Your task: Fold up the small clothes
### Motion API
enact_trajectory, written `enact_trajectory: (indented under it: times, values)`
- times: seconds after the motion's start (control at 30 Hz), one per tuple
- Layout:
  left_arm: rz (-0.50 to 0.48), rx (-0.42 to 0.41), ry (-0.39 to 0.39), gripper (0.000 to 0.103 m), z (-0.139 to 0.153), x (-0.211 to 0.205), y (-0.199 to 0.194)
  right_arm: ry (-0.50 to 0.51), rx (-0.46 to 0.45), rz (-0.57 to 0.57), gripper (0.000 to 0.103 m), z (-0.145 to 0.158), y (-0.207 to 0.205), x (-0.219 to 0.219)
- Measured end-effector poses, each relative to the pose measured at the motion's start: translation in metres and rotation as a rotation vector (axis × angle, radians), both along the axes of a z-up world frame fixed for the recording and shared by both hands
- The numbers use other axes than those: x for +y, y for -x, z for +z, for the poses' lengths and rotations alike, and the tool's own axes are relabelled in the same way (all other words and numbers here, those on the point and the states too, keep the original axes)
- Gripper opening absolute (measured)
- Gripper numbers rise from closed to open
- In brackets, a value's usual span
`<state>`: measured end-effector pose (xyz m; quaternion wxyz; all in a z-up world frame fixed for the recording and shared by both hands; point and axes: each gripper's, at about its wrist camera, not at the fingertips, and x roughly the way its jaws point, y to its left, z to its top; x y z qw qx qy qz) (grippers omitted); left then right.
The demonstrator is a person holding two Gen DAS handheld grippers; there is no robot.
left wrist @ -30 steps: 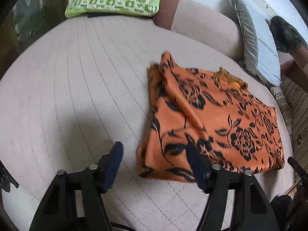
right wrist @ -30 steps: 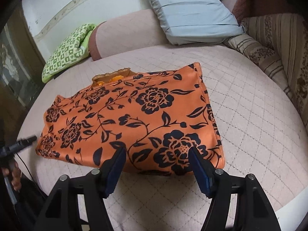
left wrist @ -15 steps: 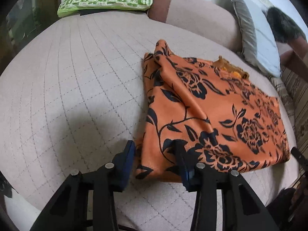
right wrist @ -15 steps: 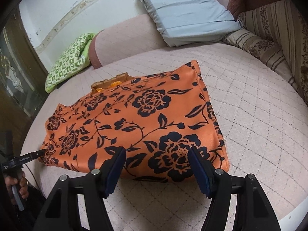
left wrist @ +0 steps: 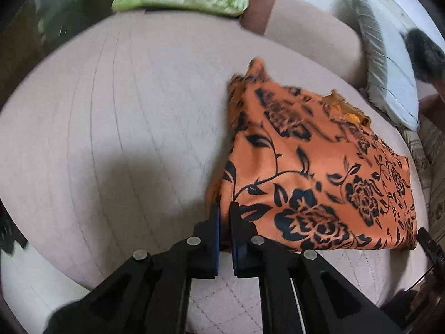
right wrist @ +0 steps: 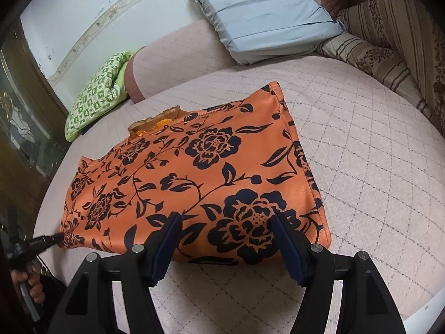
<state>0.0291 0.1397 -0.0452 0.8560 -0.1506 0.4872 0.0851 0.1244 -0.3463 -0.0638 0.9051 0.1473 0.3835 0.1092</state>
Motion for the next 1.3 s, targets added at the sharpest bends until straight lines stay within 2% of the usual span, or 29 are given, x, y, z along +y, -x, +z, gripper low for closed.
enact_trajectory:
  times: [0.07, 0.17, 0.23, 0.3, 0.37, 0.4, 0.43, 0.47, 0.5, 0.53, 0.57, 0.63, 0.7, 0.77, 0.83, 0.9, 0.93, 0.97, 1.03, 1.1, 1.17, 1.23, 1.27, 1.3]
  values:
    - [0.004, -0.021, -0.059, 0.007, 0.014, -0.002, 0.0, -0.015, 0.003, 0.005, 0.07, 0.002, 0.001, 0.0]
    - [-0.005, -0.065, -0.102, 0.017, 0.034, -0.005, 0.001, -0.06, 0.014, 0.036, 0.07, 0.01, -0.002, -0.001]
    - [-0.036, -0.11, -0.098, 0.023, 0.049, -0.012, -0.003, -0.096, 0.03, 0.059, 0.07, 0.013, -0.008, -0.001]
    - [-0.091, -0.141, -0.076, 0.036, 0.055, -0.024, -0.013, -0.148, 0.056, 0.075, 0.071, 0.013, -0.019, -0.003]
    - [-0.154, -0.159, -0.061, 0.042, 0.055, -0.036, -0.032, -0.181, 0.117, 0.066, 0.071, 0.004, -0.031, -0.008]
    - [-0.156, -0.145, -0.075, 0.042, 0.048, -0.037, -0.043, -0.178, 0.145, 0.051, 0.071, -0.002, -0.035, -0.011]
    - [-0.147, -0.096, -0.132, 0.042, 0.033, -0.036, -0.057, -0.17, 0.181, 0.027, 0.071, -0.009, -0.038, -0.016]
    - [-0.119, -0.017, -0.173, 0.04, 0.017, -0.029, -0.066, -0.163, 0.231, -0.011, 0.071, -0.02, -0.039, -0.024]
    - [-0.057, 0.096, -0.165, 0.038, -0.007, -0.014, -0.075, -0.192, 0.237, -0.011, 0.071, -0.025, -0.038, -0.03]
    - [-0.023, 0.075, -0.06, 0.04, -0.013, 0.002, -0.07, -0.239, 0.222, -0.007, 0.071, -0.024, -0.034, -0.037]
    - [0.014, 0.047, -0.009, 0.044, -0.011, 0.013, -0.064, -0.248, 0.218, -0.011, 0.071, -0.022, -0.032, -0.04]
    - [0.055, 0.017, -0.003, 0.043, 0.001, 0.02, -0.056, -0.22, 0.21, -0.005, 0.071, -0.021, -0.031, -0.04]
    - [0.046, -0.031, -0.01, 0.043, 0.016, 0.017, -0.054, -0.222, 0.22, -0.009, 0.071, -0.022, -0.033, -0.038]
    - [0.001, -0.089, -0.046, 0.043, 0.034, 0.007, -0.057, -0.2, 0.201, -0.006, 0.071, -0.017, -0.034, -0.033]
    - [-0.025, -0.104, -0.119, 0.043, 0.04, -0.001, -0.067, -0.188, 0.164, 0.007, 0.071, -0.008, -0.036, -0.028]
    - [0.006, 0.028, -0.215, 0.043, 0.017, 0.005, -0.087, -0.207, 0.13, 0.024, 0.071, 0.0, -0.038, -0.028]
    - [0.038, 0.106, -0.218, 0.042, 0.001, 0.014, -0.092, -0.215, 0.132, 0.025, 0.072, -0.001, -0.041, -0.031]
    - [0.06, 0.137, -0.214, 0.038, -0.007, 0.02, -0.093, -0.214, 0.15, 0.02, 0.072, -0.005, -0.045, -0.033]
    - [0.084, 0.112, -0.205, 0.038, -0.005, 0.027, -0.088, -0.216, 0.234, -0.018, 0.072, -0.024, -0.053, -0.042]
    - [0.092, 0.066, -0.163, 0.038, 0.008, 0.029, -0.08, -0.296, 0.212, -0.029, 0.072, -0.019, -0.052, -0.052]
    - [0.077, -0.019, -0.138, 0.038, 0.03, 0.022, -0.074, -0.286, 0.173, -0.037, 0.072, -0.005, -0.052, -0.051]
    - [0.014, -0.09, -0.114, 0.043, 0.05, 0.007, -0.073, -0.311, 0.125, 0.0, 0.073, 0.009, -0.059, -0.045]
    - [-0.031, -0.107, -0.094, 0.052, 0.054, -0.004, -0.076, -0.321, 0.115, 0.025, 0.073, 0.015, -0.065, -0.04]
    - [-0.068, -0.116, -0.077, 0.056, 0.055, -0.014, -0.081, -0.319, 0.107, 0.045, 0.073, 0.02, -0.074, -0.034]
